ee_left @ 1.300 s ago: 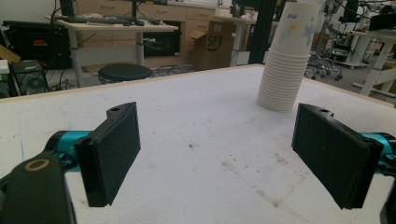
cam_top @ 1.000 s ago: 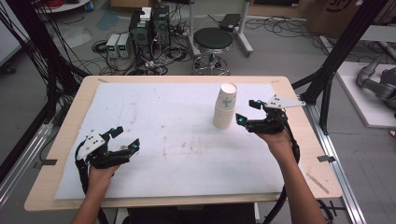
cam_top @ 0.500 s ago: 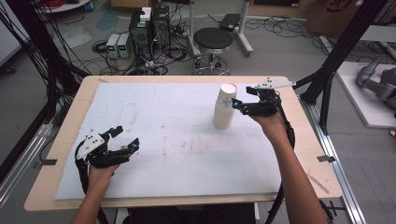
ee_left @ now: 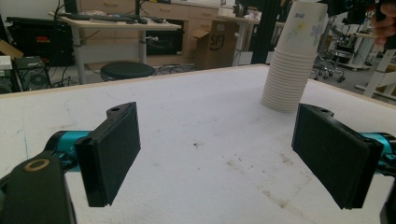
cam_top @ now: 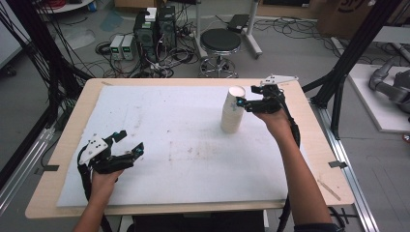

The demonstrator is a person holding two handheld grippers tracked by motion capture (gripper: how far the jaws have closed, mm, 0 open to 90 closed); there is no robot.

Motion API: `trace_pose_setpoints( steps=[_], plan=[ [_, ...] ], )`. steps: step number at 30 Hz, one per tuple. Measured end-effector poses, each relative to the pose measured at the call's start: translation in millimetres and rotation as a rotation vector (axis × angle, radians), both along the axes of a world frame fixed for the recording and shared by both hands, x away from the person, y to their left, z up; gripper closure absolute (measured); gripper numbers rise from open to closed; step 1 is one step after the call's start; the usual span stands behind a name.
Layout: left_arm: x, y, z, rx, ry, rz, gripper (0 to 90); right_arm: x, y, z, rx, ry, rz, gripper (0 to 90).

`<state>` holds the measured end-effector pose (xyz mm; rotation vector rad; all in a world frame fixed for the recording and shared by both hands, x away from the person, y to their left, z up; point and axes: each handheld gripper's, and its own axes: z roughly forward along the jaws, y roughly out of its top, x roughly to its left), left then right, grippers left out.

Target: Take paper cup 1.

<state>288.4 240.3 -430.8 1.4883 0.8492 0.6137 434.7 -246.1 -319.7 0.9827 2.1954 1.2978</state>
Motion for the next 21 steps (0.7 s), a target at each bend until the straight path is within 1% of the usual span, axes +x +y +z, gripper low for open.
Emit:
trace_pose_setpoints(
  steps=[3, 5, 8, 10, 12, 13, 14, 15, 17, 19, 21],
  plan=[
    [0.4, -0.1, -0.3, -0.002, 0.001, 0.000, 15.3, 5.0, 6.8, -4.6, -0.003, 0.014, 0.018, 19.9],
    [0.6, -0.2, -0.4, -0.002, 0.002, 0.000, 15.3, 6.9, 8.9, -5.7, -0.009, 0.014, 0.019, 19.9],
    [0.8, 0.1, -0.6, 0.002, 0.005, -0.001, 15.3, 12.3, 14.5, -8.6, -0.009, 0.029, 0.018, 19.9],
    [1.0, 0.2, -0.7, 0.001, 0.005, -0.003, 15.3, 17.3, 18.4, -10.1, -0.009, 0.027, 0.022, 20.0],
    [1.1, 0.3, -1.0, 0.003, 0.005, -0.001, 15.3, 18.8, 19.2, -10.8, -0.009, 0.028, 0.021, 20.1],
    [1.1, 0.4, -1.0, 0.004, 0.007, -0.002, 15.3, 20.5, 20.6, -12.0, -0.009, 0.041, 0.019, 20.5],
    [1.1, 0.3, -1.1, 0.002, 0.007, 0.000, 15.3, 20.5, 20.6, -12.0, -0.009, 0.041, 0.019, 20.5],
    [1.2, 0.3, -1.2, 0.002, 0.007, -0.001, 15.3, 21.3, 20.9, -12.5, -0.007, 0.041, 0.022, 21.1],
    [1.3, 0.4, -1.3, 0.003, 0.008, -0.001, 15.3, 22.8, 21.5, -13.1, -0.007, 0.032, 0.041, 25.9],
    [1.4, 0.3, -1.3, 0.002, 0.010, -0.002, 15.3, 22.5, 22.4, -12.9, -0.007, 0.040, 0.040, 27.3],
    [1.5, 0.0, -1.6, 0.000, 0.012, -0.001, 15.3, 23.1, 22.5, -12.8, -0.005, 0.034, 0.052, 29.7]
  ],
)
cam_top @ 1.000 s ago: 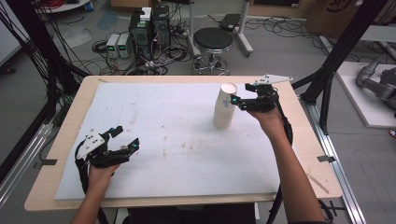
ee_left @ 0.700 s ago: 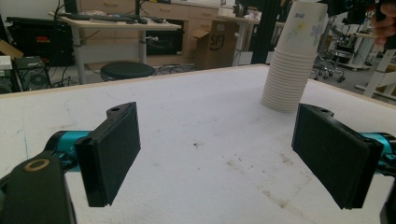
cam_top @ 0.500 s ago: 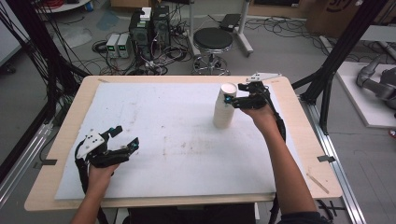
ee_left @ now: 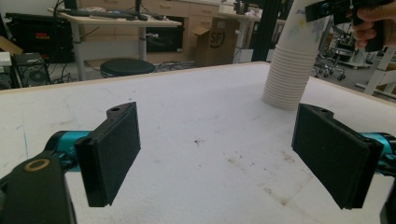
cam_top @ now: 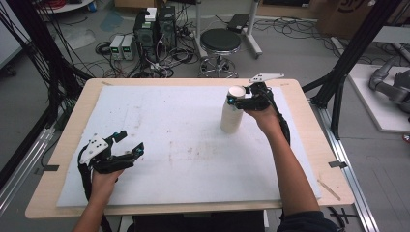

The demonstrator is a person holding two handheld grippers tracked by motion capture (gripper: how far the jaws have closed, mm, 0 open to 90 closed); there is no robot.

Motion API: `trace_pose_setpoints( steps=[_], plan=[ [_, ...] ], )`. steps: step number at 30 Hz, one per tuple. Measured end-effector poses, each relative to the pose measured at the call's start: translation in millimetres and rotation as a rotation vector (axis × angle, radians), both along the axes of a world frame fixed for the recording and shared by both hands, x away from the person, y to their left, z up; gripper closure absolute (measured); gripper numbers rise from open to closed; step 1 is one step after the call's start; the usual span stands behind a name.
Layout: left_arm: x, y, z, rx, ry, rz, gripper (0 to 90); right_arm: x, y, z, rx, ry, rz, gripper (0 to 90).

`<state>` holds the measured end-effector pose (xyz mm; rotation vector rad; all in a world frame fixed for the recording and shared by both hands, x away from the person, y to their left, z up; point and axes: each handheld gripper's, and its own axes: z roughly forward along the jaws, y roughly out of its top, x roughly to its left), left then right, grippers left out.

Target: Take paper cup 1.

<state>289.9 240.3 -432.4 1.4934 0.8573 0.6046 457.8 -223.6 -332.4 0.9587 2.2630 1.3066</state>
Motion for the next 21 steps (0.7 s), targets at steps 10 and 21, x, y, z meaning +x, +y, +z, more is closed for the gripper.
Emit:
trace_pose_setpoints(
  steps=[10, 21],
  plan=[
    [0.0, 0.0, 0.0, 0.001, 0.003, 0.000, 15.4, -0.2, 2.0, 3.8, -0.008, -0.017, -0.001, 33.4],
    [0.1, -0.2, -0.1, 0.003, 0.003, -0.003, 15.4, 0.0, 2.7, 10.8, -0.010, -0.024, -0.006, 33.4]
  ],
)
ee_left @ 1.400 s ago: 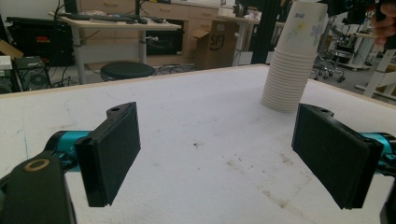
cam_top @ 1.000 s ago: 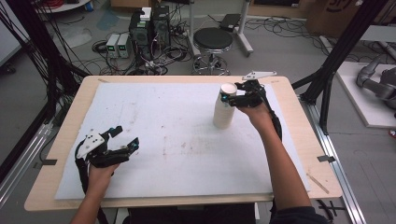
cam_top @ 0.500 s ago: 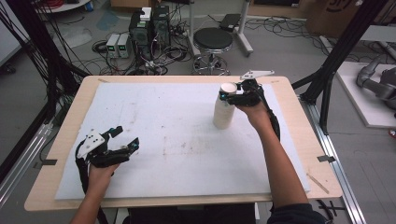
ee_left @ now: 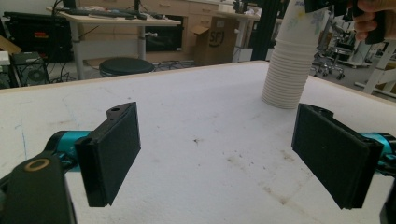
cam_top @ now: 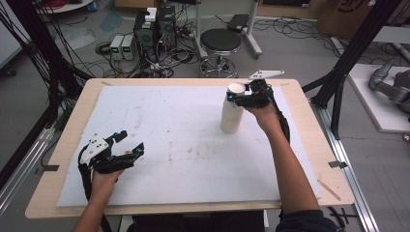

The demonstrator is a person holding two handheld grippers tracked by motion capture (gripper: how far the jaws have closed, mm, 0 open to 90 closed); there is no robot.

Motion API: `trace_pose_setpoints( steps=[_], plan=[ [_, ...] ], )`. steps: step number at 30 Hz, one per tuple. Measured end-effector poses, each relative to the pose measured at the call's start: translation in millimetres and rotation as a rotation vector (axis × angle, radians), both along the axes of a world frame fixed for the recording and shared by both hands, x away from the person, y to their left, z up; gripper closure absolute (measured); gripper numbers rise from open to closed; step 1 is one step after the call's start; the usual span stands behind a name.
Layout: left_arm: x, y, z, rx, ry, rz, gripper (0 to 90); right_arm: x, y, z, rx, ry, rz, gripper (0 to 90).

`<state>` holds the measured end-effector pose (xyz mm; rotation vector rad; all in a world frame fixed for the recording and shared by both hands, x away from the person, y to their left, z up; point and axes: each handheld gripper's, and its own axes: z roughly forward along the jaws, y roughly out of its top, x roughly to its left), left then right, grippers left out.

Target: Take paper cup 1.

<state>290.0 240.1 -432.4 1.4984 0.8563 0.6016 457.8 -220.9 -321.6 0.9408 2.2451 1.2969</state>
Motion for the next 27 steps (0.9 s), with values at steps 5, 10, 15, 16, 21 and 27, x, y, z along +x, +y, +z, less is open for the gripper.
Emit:
trace_pose_setpoints(
  steps=[5, 10, 15, 16, 21, 27],
  plan=[
    [0.0, 0.1, 0.1, -0.001, -0.001, -0.004, 15.4, -3.6, -4.4, 8.9, 0.026, -0.023, -0.005, 33.6],
    [-0.1, -1.0, 0.1, -0.004, 0.000, -0.014, 15.4, -8.3, -10.6, 22.3, 0.049, -0.049, 0.003, 34.0],
    [-0.6, -1.2, 0.3, -0.004, -0.001, -0.016, 15.4, -15.3, -13.7, 39.3, 0.065, -0.079, 0.004, 34.3],
    [-0.7, -1.2, 0.3, -0.006, -0.001, -0.017, 15.4, -16.4, -14.3, 42.5, 0.063, -0.088, 0.005, 34.5],
    [-0.7, -1.2, 0.6, -0.012, -0.001, -0.019, 15.4, -25.5, -18.9, 58.8, 0.072, -0.119, -0.001, 34.9],
    [0.2, -3.4, 0.5, -0.027, -0.009, -0.035, 15.4, -42.2, -25.7, 78.4, 0.087, -0.179, 0.004, 35.6]
  ],
)
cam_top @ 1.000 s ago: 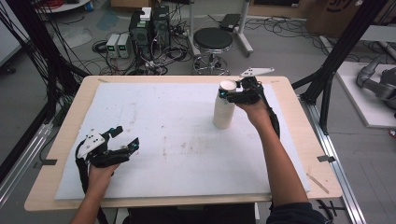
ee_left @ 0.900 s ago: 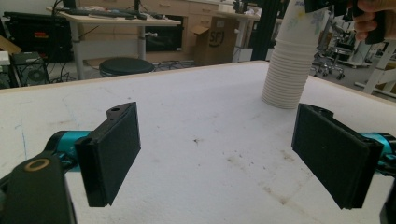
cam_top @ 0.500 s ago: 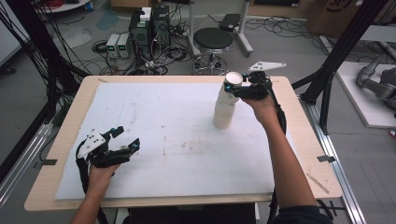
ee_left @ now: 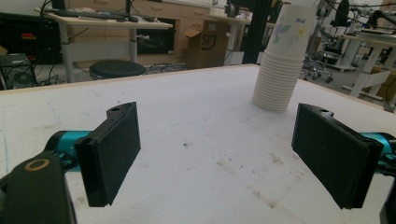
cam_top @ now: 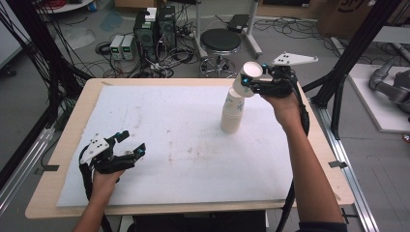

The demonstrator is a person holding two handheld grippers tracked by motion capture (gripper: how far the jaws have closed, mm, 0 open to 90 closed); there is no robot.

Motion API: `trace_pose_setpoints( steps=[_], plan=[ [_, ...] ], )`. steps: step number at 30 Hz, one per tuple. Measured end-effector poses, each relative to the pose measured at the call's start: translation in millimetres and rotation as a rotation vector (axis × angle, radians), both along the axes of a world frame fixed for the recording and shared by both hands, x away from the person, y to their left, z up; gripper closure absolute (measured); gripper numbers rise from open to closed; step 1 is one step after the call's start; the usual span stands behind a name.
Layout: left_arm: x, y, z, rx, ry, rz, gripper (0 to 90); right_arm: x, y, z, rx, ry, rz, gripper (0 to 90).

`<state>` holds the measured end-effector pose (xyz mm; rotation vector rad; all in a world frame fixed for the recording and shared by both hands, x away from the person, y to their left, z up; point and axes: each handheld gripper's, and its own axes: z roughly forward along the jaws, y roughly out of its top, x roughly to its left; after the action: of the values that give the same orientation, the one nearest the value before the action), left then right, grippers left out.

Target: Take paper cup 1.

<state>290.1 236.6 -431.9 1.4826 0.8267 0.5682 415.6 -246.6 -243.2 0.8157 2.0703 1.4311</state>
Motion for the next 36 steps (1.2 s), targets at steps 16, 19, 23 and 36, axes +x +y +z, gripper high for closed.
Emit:
trace_pose_setpoints(
  steps=[16, 19, 23, 36],
  plan=[
    [-2.6, -9.9, 1.5, 0.004, -0.007, -0.053, 15.4, -61.8, -17.8, -4.5, -0.006, -0.021, 0.086, 36.0],
    [-3.1, -10.6, 1.9, 0.000, -0.015, -0.060, 15.2, -75.2, -18.7, -20.3, -0.005, -0.007, 0.113, 36.0],
    [-3.4, -12.5, 1.5, -0.007, -0.017, -0.072, 15.2, -88.4, -17.1, -46.2, -0.014, 0.002, 0.149, 36.0],
    [-3.3, -18.7, 5.3, 0.009, -0.068, -0.101, 14.9, -93.1, -2.2, -98.8, -0.015, 0.077, 0.223, 35.8]
  ],
)
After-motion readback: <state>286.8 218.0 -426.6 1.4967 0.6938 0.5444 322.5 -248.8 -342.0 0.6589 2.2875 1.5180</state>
